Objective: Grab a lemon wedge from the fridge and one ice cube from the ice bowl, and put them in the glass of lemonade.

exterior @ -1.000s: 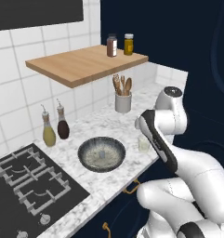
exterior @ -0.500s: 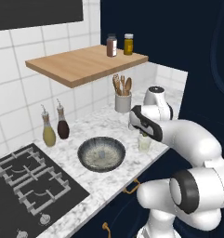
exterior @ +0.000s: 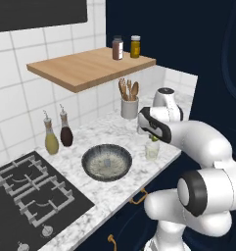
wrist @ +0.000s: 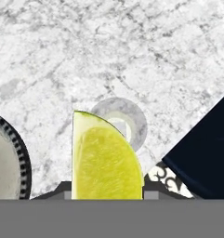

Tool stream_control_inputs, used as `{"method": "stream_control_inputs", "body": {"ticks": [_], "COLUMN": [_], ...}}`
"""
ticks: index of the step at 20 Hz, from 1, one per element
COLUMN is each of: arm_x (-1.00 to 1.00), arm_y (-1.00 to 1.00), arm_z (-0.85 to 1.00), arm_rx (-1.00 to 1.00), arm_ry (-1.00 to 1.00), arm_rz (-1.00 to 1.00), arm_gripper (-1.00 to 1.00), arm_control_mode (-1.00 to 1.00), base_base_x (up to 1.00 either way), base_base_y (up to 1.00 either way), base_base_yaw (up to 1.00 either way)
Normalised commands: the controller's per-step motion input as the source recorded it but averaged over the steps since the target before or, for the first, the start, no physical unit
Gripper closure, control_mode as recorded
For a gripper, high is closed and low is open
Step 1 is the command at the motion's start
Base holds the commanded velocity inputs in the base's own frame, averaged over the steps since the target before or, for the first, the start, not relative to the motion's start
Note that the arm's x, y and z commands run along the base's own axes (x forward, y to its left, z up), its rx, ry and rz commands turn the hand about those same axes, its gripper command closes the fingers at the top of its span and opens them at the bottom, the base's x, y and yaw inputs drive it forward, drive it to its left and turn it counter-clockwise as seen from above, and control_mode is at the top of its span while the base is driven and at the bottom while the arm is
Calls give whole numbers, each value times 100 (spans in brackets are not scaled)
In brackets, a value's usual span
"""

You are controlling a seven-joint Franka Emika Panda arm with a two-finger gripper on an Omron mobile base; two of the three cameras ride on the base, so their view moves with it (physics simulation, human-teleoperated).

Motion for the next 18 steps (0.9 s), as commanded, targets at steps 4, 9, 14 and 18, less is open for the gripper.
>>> {"method": "stream_control_inputs", "body": {"ticks": [4, 9, 14, 18], "arm_x": [1, 22, 34, 8], "arm_y": [-6, -2, -4, -9], "arm_z": [-1, 0, -13, -21], "arm_rx": [0, 0, 0, 0], "arm_ry": [0, 0, 7, 0], "arm_rz": [0, 0, 0, 0], "arm_gripper": [100, 100, 100, 100], "arm_control_mode": [-100, -100, -100, -100], "base_base_x": [0, 0, 0, 0], "base_base_y": [0, 0, 0, 0], "base_base_yaw": [0, 0, 0, 0]}}
